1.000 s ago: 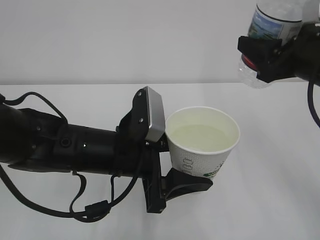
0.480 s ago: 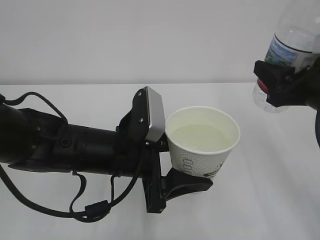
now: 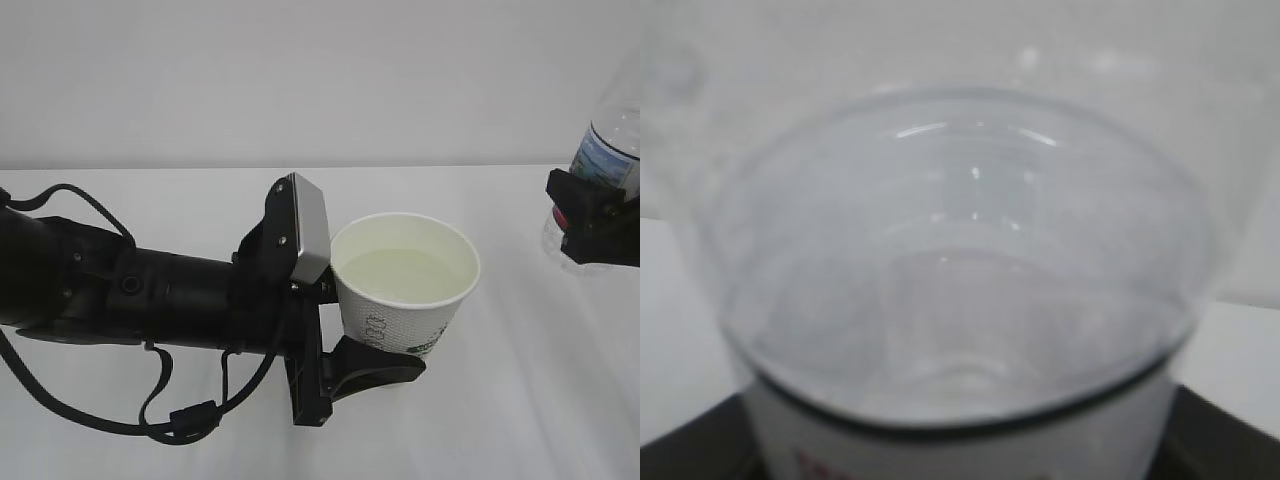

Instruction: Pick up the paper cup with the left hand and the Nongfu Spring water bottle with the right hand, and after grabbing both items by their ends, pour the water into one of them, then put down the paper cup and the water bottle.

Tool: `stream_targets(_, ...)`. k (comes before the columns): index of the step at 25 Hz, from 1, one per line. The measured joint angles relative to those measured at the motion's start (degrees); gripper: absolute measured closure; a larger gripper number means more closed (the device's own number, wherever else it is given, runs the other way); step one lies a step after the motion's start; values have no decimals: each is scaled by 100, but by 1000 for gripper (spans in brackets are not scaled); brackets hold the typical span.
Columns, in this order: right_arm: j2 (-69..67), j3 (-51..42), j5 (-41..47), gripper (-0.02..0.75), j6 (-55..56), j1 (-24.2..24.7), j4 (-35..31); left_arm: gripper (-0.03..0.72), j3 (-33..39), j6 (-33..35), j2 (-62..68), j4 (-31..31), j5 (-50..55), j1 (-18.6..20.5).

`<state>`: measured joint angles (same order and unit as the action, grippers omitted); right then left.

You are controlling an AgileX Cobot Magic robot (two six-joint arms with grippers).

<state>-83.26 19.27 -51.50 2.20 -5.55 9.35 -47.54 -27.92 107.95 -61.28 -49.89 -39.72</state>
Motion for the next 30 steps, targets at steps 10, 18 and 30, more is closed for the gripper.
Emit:
stream_targets(10,27,-278,-273,272,-160,0,-390,154,0,0,0,0,-47,0)
stream_targets(18,35,-278,-281,272,-164,0,-412,154,0,0,0,0,-69,0)
stream_targets(30,35,-278,-286,272,-174,0,-330,154,0,40,0,900,-89,0)
